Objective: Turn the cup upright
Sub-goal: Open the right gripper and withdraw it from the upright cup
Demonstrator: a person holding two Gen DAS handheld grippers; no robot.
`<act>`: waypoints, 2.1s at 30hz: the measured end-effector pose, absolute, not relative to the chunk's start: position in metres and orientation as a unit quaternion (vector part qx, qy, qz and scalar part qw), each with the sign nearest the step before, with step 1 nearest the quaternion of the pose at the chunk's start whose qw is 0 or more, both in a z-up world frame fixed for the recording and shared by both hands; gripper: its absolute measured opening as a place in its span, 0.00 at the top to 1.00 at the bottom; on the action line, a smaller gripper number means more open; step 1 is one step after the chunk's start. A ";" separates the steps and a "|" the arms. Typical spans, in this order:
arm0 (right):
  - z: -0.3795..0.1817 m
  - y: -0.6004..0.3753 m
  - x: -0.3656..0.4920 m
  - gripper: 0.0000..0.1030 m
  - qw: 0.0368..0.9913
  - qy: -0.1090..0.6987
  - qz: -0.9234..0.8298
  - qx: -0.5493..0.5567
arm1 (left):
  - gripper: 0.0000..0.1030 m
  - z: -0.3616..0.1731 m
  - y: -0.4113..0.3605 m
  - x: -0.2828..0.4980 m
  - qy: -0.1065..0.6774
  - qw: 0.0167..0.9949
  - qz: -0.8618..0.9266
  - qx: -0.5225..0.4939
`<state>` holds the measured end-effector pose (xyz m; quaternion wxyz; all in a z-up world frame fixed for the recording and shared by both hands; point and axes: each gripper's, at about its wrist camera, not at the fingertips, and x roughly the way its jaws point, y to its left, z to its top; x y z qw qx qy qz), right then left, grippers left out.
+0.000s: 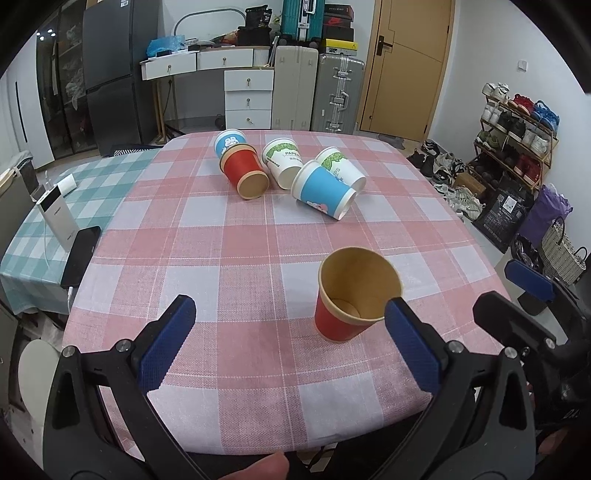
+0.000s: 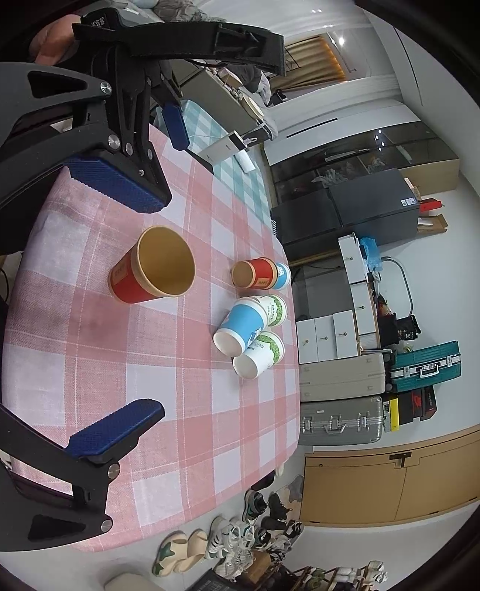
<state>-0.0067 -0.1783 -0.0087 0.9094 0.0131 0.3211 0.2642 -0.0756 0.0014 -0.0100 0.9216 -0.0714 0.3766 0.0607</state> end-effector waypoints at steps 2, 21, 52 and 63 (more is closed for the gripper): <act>-0.011 -0.179 -0.006 0.00 0.908 0.324 0.264 0.015 | 0.01 -0.012 0.001 -0.076 0.379 0.921 0.061 -0.071; -0.006 -0.174 -0.006 0.00 0.908 0.317 0.273 0.013 | 0.01 -0.012 0.004 -0.077 0.383 0.919 0.057 -0.077; -0.007 -0.180 -0.004 0.00 0.907 0.319 0.274 0.033 | 0.01 -0.013 0.003 -0.073 0.388 0.918 0.056 -0.067; -0.007 -0.183 -0.003 0.00 0.907 0.318 0.272 0.037 | 0.01 -0.013 0.003 -0.074 0.387 0.918 0.057 -0.067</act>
